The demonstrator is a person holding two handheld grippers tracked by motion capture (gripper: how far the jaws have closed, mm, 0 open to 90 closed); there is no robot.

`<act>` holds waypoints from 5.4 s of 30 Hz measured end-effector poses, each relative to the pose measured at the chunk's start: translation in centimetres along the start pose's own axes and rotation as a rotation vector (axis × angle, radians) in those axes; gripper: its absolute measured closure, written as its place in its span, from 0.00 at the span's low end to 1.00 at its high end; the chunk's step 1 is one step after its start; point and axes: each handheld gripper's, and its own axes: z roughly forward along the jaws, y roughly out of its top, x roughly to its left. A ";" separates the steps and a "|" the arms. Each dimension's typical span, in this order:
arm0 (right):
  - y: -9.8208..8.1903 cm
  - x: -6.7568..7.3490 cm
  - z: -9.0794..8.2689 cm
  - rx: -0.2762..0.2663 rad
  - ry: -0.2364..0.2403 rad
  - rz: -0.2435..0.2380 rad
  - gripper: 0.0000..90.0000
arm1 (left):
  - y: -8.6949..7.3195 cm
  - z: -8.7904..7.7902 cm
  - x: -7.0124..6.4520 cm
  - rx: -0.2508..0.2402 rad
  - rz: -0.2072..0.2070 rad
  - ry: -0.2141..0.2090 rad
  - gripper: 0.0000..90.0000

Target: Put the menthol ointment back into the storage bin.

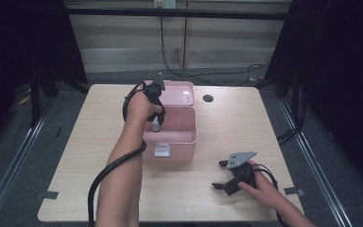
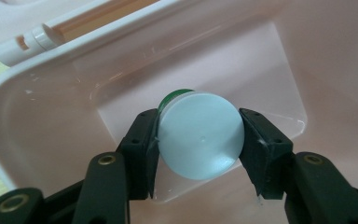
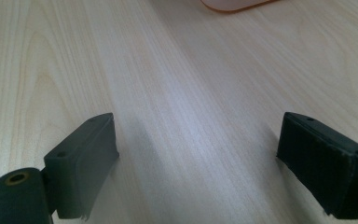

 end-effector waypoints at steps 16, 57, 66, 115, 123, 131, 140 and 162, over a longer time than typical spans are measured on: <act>0.0 0.0 0.0 0.000 0.000 0.000 0.12 | 0.4 1.9 0.8 -0.016 -0.065 0.011 0.56; 0.0 0.0 0.0 0.001 0.002 0.002 0.12 | 0.7 6.0 1.4 -0.048 -0.107 0.032 0.55; 0.0 0.0 0.0 0.001 0.002 0.002 0.12 | 0.8 6.3 1.3 -0.055 -0.109 0.036 0.55; 0.0 0.0 0.0 0.000 0.001 0.001 0.12 | 0.0 5.0 1.1 -0.083 -0.102 0.017 0.33; 0.0 0.0 0.0 0.000 0.001 0.001 0.12 | -0.4 4.2 1.1 -0.083 -0.098 0.012 0.30; 0.0 0.0 0.0 0.000 0.001 0.001 0.12 | -0.7 3.3 0.8 -0.085 -0.076 -0.002 0.29; 0.0 0.0 0.0 -0.001 0.001 -0.001 0.12 | -1.2 1.9 0.5 -0.085 -0.065 -0.011 0.28; 0.0 0.0 0.0 0.000 0.001 0.002 0.12 | -3.3 -3.0 0.3 -0.086 -0.026 -0.035 0.29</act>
